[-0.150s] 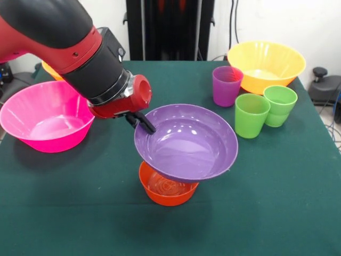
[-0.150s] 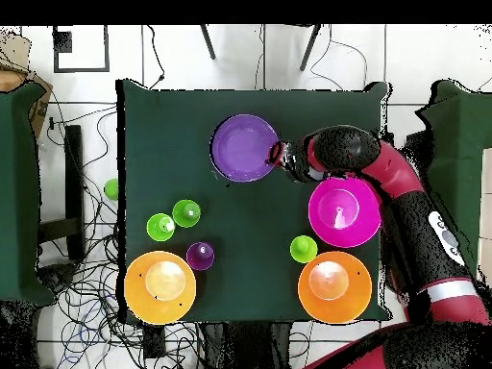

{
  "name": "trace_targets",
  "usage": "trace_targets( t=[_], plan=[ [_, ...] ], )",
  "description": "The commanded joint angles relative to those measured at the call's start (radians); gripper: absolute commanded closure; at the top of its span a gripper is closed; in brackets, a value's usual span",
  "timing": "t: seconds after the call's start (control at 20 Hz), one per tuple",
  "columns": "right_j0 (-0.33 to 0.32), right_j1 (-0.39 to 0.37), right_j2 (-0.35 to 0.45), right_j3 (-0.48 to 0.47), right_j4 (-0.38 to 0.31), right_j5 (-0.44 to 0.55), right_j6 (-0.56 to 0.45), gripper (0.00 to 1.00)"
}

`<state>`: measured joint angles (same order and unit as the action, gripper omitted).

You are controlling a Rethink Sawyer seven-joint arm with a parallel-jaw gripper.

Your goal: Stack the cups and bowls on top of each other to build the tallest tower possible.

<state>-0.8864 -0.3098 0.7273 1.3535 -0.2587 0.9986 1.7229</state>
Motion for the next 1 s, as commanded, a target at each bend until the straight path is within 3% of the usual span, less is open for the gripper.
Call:
trace_targets(
  t=[0.05,0.55,1.0],
  plan=[
    [0.003,0.039,0.051,0.004,-0.065,0.038,-0.310,1.00],
    [-0.020,0.069,0.068,0.013,-0.066,0.058,-0.299,1.00],
    [-0.015,0.107,0.073,-0.077,-0.076,0.159,-0.359,1.00]
  ],
)
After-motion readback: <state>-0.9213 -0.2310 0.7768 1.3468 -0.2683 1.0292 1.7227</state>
